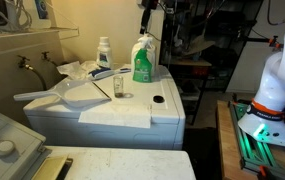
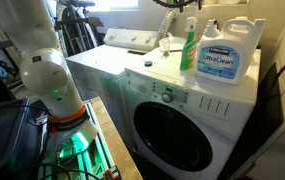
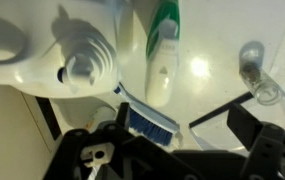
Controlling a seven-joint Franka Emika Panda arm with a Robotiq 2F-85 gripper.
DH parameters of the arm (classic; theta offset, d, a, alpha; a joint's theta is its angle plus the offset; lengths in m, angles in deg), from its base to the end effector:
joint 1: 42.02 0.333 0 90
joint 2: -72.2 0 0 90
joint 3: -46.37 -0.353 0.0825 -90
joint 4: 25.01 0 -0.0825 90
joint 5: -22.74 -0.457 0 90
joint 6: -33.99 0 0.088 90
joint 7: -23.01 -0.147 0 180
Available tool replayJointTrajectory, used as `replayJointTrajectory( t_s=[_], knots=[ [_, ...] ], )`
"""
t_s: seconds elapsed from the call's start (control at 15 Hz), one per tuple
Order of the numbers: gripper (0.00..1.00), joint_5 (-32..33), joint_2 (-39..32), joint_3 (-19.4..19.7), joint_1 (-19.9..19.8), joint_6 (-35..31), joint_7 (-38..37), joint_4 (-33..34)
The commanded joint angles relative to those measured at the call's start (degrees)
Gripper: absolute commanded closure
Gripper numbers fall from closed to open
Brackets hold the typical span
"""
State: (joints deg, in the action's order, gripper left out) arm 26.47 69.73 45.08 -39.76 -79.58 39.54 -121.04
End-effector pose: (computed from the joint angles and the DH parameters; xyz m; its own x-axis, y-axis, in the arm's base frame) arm 0.6841 0.0357 0.5773 0.9020 0.3652 0.2305 0.3421 -0.9300 0.1345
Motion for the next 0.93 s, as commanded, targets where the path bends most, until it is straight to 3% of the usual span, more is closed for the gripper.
replayJointTrajectory(
  t_s=[0.0, 0.13, 0.2, 0.27, 0.67, 0.73, 0.8, 0.87],
  knots=[
    [0.00, 5.01, 0.17, 0.17, -0.29, 4.03, -6.02, -2.46],
    [0.00, 4.09, -0.09, 0.09, -0.40, 5.34, -6.97, -2.82],
    [0.25, 3.22, -0.11, -0.03, -0.38, 5.71, -6.88, -2.92],
    [0.27, 3.33, -0.16, -0.10, -0.32, 5.87, -7.09, -2.93],
    [0.73, 6.70, -1.74, -0.34, 0.20, 0.61, -12.48, -3.36],
    [0.54, 6.98, -2.11, -0.41, 0.30, 0.11, -12.97, -3.37],
    [0.57, 7.40, -2.40, -0.48, 0.37, 0.28, -13.33, -3.29],
    [0.84, 7.63, -2.55, -0.54, 0.41, 0.07, -13.57, -3.30]
  ],
)
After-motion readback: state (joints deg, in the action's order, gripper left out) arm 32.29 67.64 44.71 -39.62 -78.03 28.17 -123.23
